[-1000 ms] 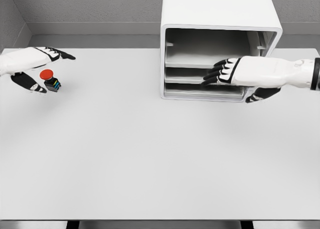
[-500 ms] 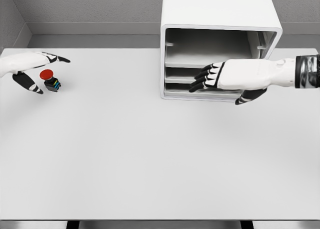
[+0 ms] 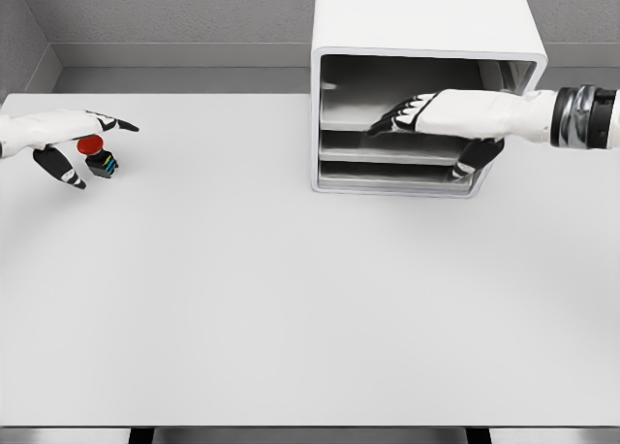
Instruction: Slide open multi-storey tabletop storage cabinets and put open load switch and slide close multi-storey tabletop storage cabinets
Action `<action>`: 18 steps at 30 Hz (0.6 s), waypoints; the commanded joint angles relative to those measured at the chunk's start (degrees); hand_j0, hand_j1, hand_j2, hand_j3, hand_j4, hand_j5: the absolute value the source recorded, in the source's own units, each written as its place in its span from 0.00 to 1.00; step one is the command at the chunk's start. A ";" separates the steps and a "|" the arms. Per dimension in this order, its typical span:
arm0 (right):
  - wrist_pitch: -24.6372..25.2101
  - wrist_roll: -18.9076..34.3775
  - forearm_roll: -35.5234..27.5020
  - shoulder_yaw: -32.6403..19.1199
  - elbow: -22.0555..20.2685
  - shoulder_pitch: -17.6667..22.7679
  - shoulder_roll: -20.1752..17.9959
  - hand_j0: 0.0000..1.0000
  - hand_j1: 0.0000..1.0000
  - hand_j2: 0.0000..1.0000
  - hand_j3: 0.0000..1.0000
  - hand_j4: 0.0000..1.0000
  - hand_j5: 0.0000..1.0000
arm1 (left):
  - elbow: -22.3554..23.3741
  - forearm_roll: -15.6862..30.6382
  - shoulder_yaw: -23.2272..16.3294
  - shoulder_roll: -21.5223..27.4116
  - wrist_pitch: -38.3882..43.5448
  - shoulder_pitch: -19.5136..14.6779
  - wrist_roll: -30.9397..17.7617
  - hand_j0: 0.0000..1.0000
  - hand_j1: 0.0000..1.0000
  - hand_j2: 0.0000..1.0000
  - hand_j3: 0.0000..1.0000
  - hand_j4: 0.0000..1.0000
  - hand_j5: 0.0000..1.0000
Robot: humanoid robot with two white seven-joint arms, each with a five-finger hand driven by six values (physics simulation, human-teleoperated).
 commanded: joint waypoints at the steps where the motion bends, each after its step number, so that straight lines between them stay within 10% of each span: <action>1: 0.83 -0.02 -1.87 0.29 1.69 0.00 0.11 1.00 1.00 1.00 1.00 1.00 1.00 | 0.15 -0.02 0.12 -0.20 0.15 0.00 0.02 1.00 1.00 1.00 1.00 1.00 1.00; 18: 2.15 -0.02 -2.93 3.98 10.92 -2.55 3.89 1.00 1.00 1.00 1.00 1.00 1.00 | 5.25 -1.34 0.55 -3.10 0.15 -1.67 0.02 1.00 1.00 1.00 1.00 1.00 1.00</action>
